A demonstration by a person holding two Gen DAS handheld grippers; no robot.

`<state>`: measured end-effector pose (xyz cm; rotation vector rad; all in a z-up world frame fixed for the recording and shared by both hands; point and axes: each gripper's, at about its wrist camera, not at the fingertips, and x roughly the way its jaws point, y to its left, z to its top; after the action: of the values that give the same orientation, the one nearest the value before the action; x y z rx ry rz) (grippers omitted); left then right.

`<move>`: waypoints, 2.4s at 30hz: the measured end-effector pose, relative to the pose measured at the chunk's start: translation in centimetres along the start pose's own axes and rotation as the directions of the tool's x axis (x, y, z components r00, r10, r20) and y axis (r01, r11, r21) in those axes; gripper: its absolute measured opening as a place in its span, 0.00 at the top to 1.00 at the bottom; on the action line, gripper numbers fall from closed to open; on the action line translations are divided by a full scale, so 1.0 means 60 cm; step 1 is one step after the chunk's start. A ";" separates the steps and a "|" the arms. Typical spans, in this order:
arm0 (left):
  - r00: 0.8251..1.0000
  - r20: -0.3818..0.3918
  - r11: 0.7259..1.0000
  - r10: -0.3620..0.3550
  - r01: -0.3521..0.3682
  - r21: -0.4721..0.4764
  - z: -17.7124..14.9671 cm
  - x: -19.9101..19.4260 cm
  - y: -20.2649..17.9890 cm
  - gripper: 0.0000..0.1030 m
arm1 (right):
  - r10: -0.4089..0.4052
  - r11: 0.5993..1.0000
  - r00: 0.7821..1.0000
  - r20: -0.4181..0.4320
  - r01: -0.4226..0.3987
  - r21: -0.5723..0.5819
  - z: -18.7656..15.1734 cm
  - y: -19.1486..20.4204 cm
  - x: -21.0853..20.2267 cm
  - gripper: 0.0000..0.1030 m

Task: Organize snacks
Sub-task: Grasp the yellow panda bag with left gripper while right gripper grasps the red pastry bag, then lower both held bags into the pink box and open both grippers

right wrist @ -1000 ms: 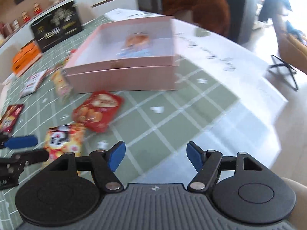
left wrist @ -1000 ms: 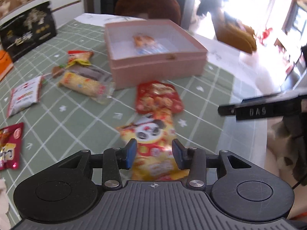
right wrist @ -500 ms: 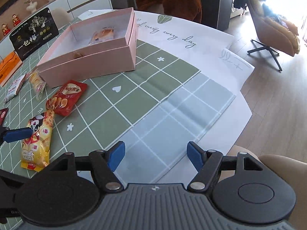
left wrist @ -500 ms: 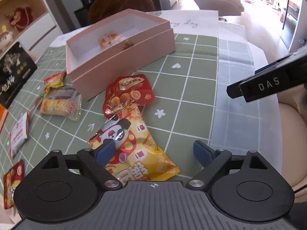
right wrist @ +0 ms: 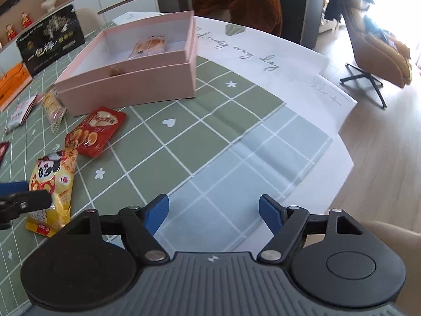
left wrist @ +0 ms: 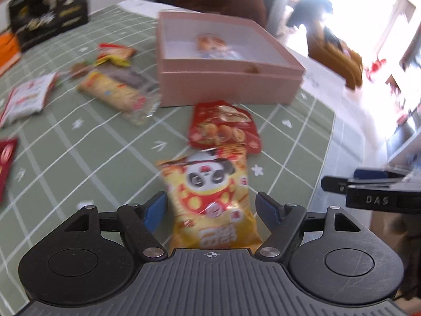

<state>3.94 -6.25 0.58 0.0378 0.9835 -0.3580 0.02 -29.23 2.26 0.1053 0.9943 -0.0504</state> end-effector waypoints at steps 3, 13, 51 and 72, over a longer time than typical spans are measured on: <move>0.998 0.007 0.992 0.067 -0.068 0.106 -0.002 0.023 -0.032 0.20 | 0.002 1.000 1.000 0.002 -0.002 -0.002 0.002 0.007 0.002 0.25; 0.996 0.008 0.996 0.086 -0.086 -0.003 -0.015 -0.013 0.045 0.32 | 0.051 0.991 0.999 0.020 -0.048 -0.127 0.059 0.050 0.013 0.25; 0.994 0.035 0.987 0.106 -0.101 -0.128 -0.021 -0.058 0.079 0.61 | 0.225 0.923 0.971 -0.074 -0.237 -0.304 0.097 0.176 0.019 0.32; 0.938 0.285 0.941 -0.196 0.262 -0.215 0.294 0.024 0.115 0.65 | 0.105 0.989 0.988 0.111 -0.092 -0.119 0.166 0.028 -0.067 0.32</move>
<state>21.07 -3.55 8.39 -0.3509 0.7659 -0.4402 6.30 -28.67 11.15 0.0464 0.8719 0.0901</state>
